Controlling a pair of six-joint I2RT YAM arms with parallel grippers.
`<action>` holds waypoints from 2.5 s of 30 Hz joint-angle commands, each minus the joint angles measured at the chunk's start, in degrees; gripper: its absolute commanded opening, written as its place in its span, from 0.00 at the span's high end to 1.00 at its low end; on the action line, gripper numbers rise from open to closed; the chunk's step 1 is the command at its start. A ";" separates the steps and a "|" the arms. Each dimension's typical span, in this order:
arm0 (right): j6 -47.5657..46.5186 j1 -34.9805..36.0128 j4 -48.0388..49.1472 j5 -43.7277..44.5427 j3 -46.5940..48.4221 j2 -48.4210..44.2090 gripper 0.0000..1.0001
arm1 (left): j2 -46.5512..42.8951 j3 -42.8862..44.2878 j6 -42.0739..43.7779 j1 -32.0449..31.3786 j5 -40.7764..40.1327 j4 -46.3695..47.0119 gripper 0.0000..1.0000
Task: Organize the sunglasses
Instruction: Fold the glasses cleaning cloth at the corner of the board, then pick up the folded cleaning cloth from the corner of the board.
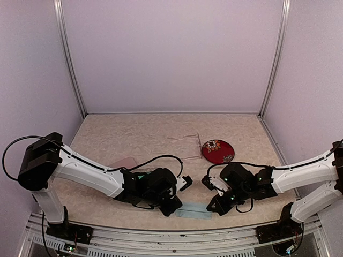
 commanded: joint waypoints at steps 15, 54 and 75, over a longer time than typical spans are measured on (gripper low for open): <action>1.51 1.55 0.93 0.29 -1.17 -0.40 1.00 | -0.90 -1.58 -0.81 -1.26 -0.86 0.25 1.00; 8.52 -0.76 -1.73 7.49 -2.75 -8.38 0.69 | -3.05 -1.10 -0.03 -1.49 -0.84 -1.71 0.67; 2.92 -7.04 6.20 -3.01 -3.17 1.78 0.69 | 5.33 3.69 2.86 5.14 9.87 -1.73 0.62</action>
